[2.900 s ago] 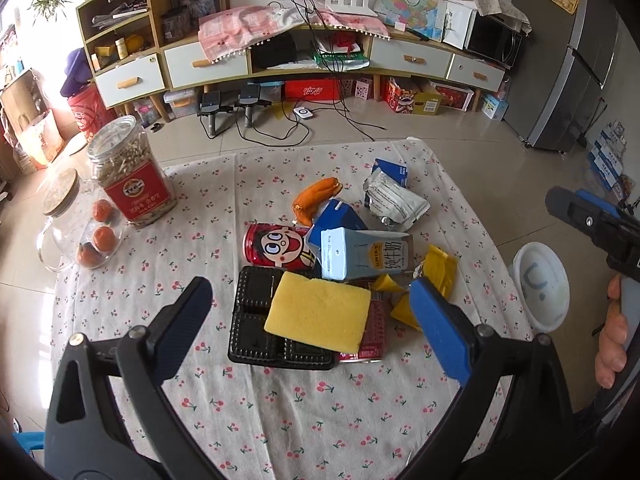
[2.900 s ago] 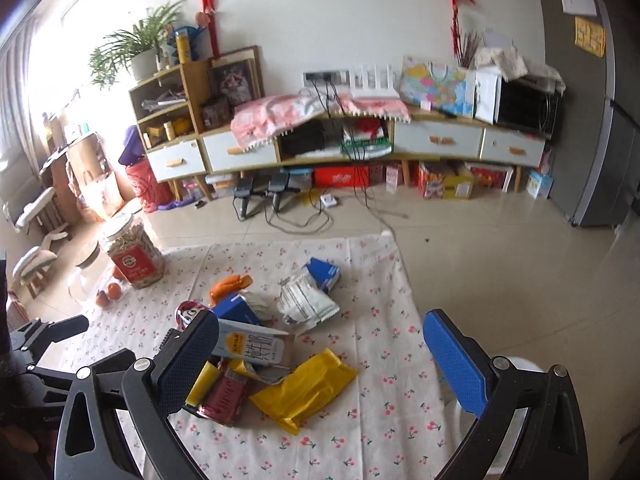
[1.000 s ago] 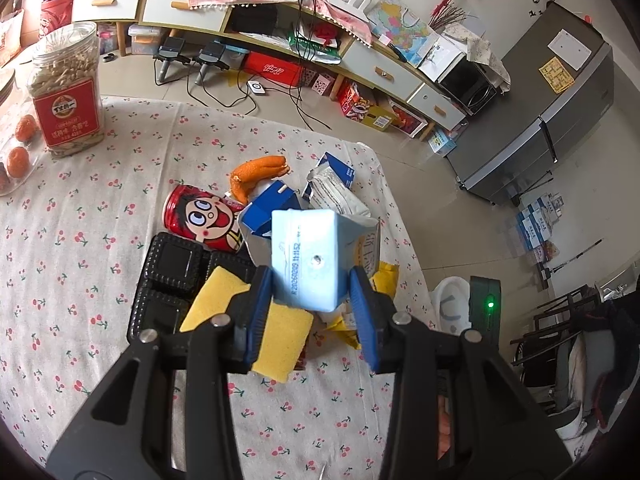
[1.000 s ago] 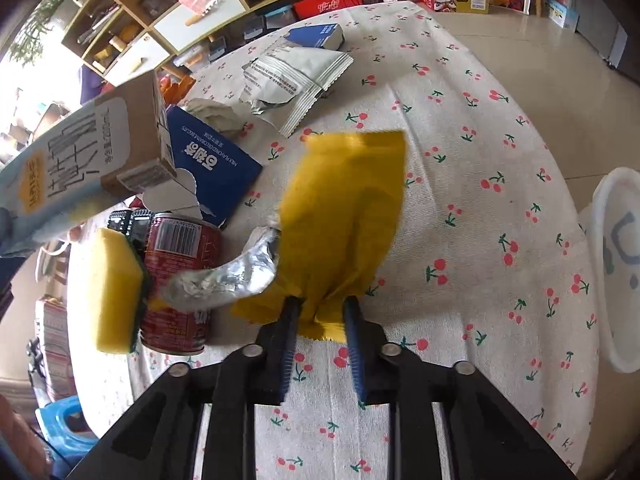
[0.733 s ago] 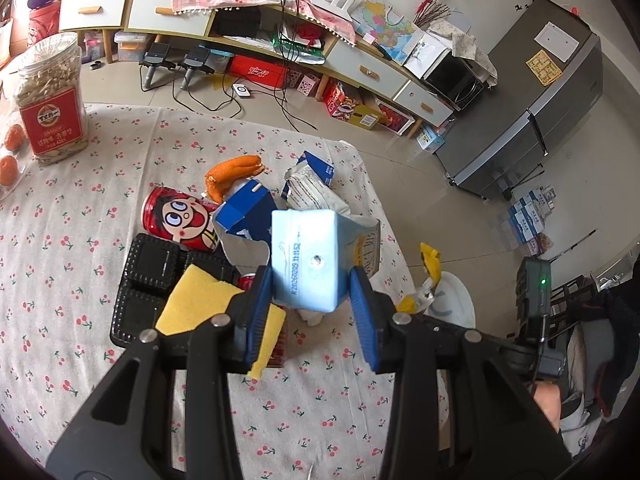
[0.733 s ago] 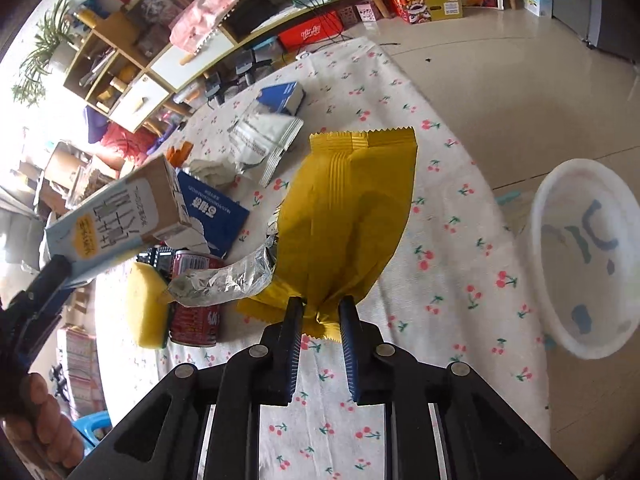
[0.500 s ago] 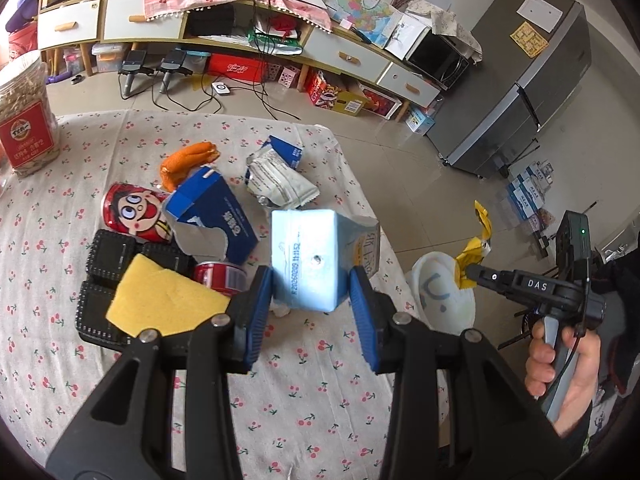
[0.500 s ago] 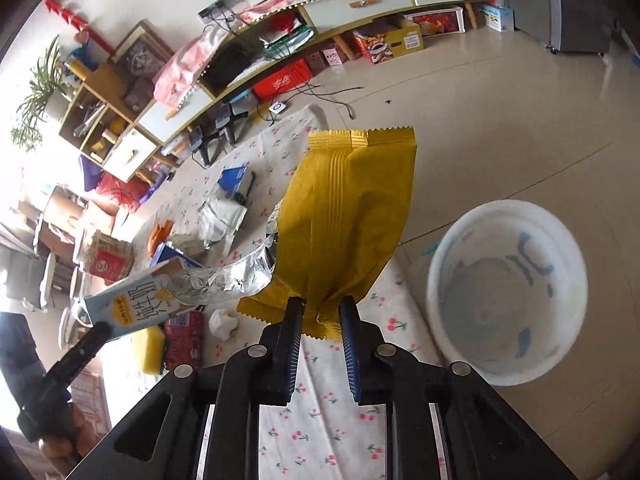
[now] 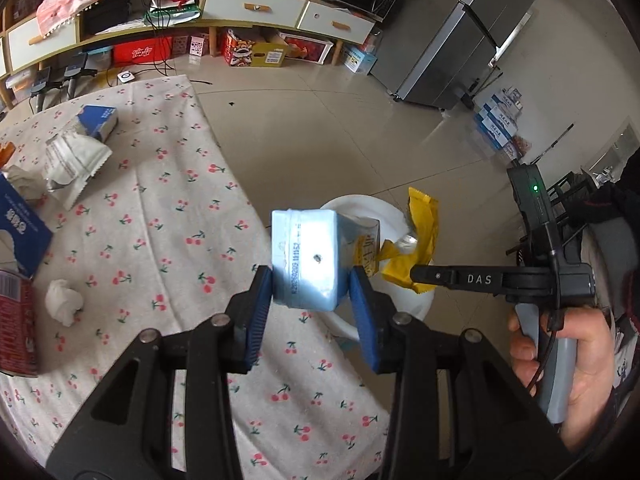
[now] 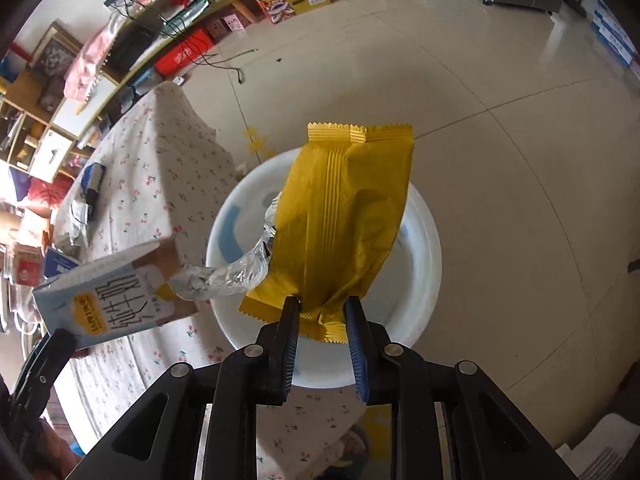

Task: Collect trash
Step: 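Carry both items over the white bucket and open both grippers to drop them, then grasp the yellow sponge with the left gripper while the right grasps the white tissue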

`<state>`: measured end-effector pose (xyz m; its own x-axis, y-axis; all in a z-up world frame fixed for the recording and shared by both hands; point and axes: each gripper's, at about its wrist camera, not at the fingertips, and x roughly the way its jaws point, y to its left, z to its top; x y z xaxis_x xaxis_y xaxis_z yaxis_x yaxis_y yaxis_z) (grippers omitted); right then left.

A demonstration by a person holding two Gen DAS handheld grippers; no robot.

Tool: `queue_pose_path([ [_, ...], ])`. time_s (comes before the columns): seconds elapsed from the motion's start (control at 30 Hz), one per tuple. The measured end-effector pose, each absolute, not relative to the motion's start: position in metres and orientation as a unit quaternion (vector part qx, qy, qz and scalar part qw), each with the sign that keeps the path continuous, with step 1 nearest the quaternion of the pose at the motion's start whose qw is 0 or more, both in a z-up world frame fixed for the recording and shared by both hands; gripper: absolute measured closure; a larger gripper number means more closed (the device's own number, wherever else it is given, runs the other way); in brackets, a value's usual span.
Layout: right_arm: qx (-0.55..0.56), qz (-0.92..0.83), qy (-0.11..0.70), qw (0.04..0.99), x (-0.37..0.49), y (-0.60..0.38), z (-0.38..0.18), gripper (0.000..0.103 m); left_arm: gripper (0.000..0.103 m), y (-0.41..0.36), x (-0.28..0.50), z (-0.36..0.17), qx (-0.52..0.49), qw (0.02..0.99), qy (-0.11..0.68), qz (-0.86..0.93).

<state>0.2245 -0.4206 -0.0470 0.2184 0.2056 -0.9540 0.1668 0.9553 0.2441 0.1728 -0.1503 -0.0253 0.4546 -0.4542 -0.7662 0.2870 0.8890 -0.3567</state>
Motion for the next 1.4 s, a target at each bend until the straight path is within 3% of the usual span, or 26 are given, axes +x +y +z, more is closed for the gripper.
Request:
queue_pose_path([
  [0.03, 0.15, 0.004, 0.627, 0.764, 0.223, -0.424, -0.049, 0.074, 0.062, -0.159, 0.174, -0.028, -0.081, 0.85, 0.474, -0.216],
  [0.17, 0.176, -0.015, 0.615, 0.768, 0.22, -0.434, -0.042, 0.045, 0.062, -0.183, 0.177, -0.038, -0.065, 0.852, 0.477, -0.207],
  [0.2, 0.178, -0.011, 0.609, 0.773, 0.219, -0.433, -0.038, 0.044, 0.062, -0.187, 0.178, -0.04, -0.067, 0.851, 0.478, -0.207],
  [0.53, 0.231, -0.033, 0.569, 0.789, 0.211, -0.452, -0.018, 0.044, 0.061, -0.217, 0.181, -0.058, -0.061, 0.843, 0.489, -0.215],
  [0.7, 0.238, -0.037, 0.564, 0.789, 0.215, -0.449, -0.016, 0.044, 0.033, -0.223, 0.179, -0.061, -0.029, 0.853, 0.476, -0.214],
  [1.13, 0.222, -0.02, 0.561, 0.798, 0.228, -0.412, -0.009, 0.044, 0.033, -0.115, 0.175, -0.025, -0.025, 0.868, 0.475, -0.146],
  [1.4, 0.187, 0.016, 0.564, 0.804, 0.237, -0.36, -0.004, 0.043, 0.033, -0.003, 0.17, 0.008, -0.033, 0.873, 0.485, -0.048],
])
